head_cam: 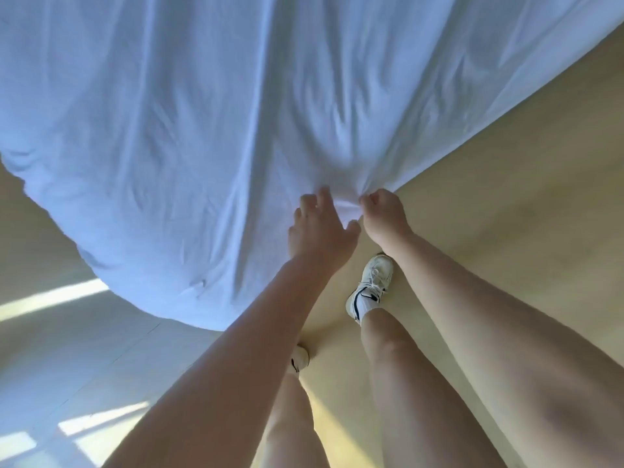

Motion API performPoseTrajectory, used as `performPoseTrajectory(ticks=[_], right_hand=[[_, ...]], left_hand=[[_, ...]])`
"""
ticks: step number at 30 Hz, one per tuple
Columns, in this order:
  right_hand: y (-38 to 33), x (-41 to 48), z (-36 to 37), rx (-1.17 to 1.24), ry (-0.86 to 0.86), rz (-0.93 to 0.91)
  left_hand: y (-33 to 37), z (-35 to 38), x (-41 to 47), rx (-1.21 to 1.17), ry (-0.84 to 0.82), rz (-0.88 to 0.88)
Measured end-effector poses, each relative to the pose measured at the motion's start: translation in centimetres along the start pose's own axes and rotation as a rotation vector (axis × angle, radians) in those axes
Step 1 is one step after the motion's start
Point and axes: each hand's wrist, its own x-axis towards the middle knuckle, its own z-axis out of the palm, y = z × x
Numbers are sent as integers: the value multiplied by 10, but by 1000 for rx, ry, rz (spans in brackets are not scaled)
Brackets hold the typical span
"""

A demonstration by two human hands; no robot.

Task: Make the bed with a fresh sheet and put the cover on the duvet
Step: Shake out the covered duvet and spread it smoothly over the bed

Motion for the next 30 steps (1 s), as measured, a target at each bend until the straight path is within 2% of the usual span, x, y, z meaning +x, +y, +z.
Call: performPoseTrajectory(ticks=[1,2,4,7,9,12,16,23,26,30], right_hand=[[17,-6,-12,-181,34,-38],[33,-13,-22,-262,60,-39],[48,-23,-33,-234,49,-16],[31,-10,-40,-197,-119,-21],[8,13,-58,-38,-165,-22],[-34,59,-98,212,-24,60],[-84,107,-135,475,113,159],[-110,136,-144,304,199,102],[-110,139,-153,258,207,118],[-112,158,-181,482,395,185]], left_hand=[[14,2,9,34,-11,9],[28,5,18,67,-17,17],[54,10,34,123,-14,27],[84,11,57,128,3,-31],[98,5,74,119,31,-88],[115,-6,95,175,84,-74],[145,-15,119,295,117,78],[173,-36,163,500,-38,212],[177,-42,165,394,-87,224],[199,-48,166,249,-43,293]])
